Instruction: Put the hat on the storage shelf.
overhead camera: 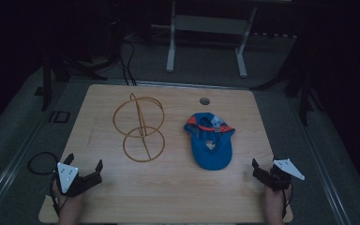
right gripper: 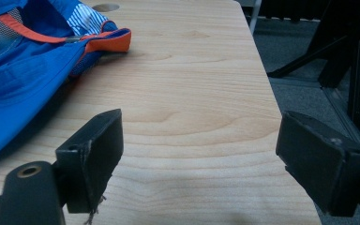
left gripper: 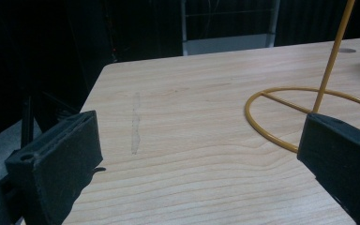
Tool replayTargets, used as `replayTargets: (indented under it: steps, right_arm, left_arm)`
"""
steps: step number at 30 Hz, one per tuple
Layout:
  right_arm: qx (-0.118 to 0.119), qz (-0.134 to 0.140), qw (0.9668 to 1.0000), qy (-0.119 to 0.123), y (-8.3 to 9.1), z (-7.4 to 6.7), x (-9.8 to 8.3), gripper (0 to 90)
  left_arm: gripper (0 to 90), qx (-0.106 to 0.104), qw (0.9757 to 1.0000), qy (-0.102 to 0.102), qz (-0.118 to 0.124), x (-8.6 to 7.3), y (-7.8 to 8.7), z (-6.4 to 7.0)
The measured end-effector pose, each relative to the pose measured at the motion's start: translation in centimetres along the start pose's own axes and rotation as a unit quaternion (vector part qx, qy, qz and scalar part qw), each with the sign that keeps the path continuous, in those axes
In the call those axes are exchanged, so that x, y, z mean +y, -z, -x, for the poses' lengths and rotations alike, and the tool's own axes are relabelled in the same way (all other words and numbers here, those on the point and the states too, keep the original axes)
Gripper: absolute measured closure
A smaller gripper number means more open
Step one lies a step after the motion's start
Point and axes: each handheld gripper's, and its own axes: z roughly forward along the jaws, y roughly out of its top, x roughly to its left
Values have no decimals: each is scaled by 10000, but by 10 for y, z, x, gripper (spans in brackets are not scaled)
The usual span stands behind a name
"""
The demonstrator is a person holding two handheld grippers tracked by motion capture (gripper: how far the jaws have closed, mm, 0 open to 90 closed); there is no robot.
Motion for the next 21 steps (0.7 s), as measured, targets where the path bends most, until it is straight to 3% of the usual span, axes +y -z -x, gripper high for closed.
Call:
replayTargets:
  steps: [4,5,7,10,12,21]
  right_arm:
    - [-3,-15,10000,-24,0,0,0,151]
    - [8,-26,10000,-36,0,1,0,151]
    - [70,-100,9999,-78,-2,1,1,151]
    - [134,-193,9997,-95,-4,2,2,151]
    - [160,-235,9995,-103,-5,2,4,151]
    - [274,-475,9983,-210,-11,3,23,149]
  left_arm:
    - [4,25,10000,4,6,0,0,1]
    - [4,230,9996,-186,7,0,0,2]
    - [38,188,9995,-224,106,1,1,1]
    - [36,159,9997,-182,17,2,1,1]
    - [36,68,9996,35,-267,2,-1,1]
    - [42,-188,9969,583,-490,5,-3,-2]
